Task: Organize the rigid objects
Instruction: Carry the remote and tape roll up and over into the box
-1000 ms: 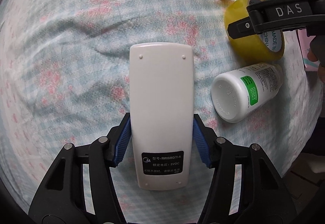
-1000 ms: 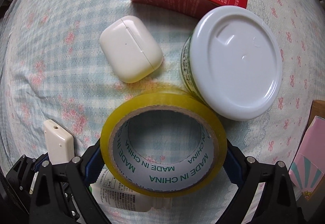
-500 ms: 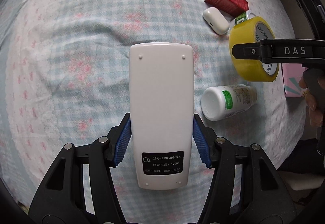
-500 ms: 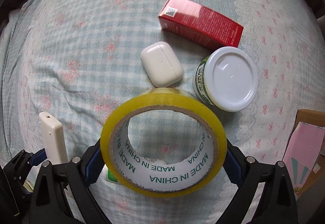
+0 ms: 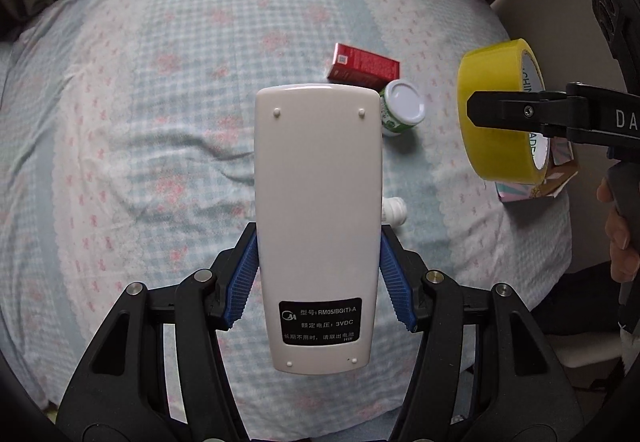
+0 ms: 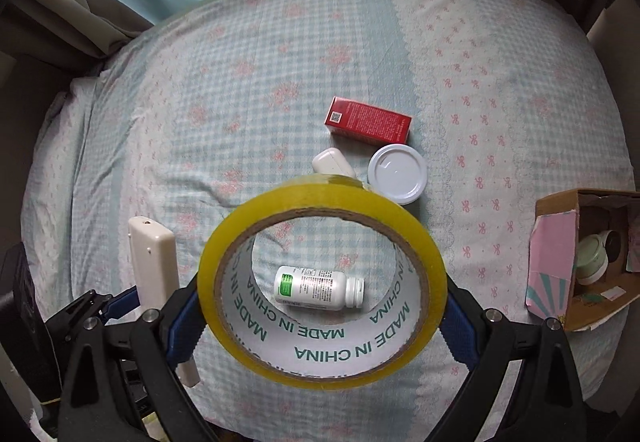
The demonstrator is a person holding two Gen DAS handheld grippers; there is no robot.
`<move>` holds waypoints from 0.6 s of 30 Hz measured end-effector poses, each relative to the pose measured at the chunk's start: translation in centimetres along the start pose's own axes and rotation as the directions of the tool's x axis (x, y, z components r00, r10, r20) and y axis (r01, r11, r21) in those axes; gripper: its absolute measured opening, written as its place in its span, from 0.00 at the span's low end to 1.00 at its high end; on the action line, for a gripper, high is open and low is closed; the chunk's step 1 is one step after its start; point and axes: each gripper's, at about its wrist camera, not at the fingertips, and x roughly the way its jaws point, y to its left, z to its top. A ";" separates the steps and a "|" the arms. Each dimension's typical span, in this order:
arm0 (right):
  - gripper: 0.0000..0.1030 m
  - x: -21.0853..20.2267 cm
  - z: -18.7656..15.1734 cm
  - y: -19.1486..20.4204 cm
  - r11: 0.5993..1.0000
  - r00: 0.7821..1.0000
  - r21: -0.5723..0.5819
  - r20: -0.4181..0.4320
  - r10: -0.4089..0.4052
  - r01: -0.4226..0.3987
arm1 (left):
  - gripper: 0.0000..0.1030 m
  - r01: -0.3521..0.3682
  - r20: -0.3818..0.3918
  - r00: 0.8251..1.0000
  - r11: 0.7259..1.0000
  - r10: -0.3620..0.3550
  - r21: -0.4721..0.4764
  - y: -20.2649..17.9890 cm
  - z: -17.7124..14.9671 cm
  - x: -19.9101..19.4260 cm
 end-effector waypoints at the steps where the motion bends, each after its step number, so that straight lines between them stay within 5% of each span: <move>1: 0.93 -1.3 -0.3 -0.6 1.000 1.000 0.007 0.017 0.010 -0.010 | 0.53 0.002 0.010 1.000 1.000 -0.002 0.009 -1.1 0.2 -0.6; 9: 0.93 -10.1 -3.3 -9.3 0.998 0.991 0.051 0.129 0.036 -0.043 | 0.53 0.027 0.081 0.996 0.999 -0.029 0.028 -10.9 1.3 -4.0; 18: 0.94 -15.5 -6.4 -25.4 0.985 0.983 0.158 0.182 0.037 -0.066 | 0.53 0.048 0.117 0.992 0.998 -0.052 0.036 -24.7 3.8 -2.7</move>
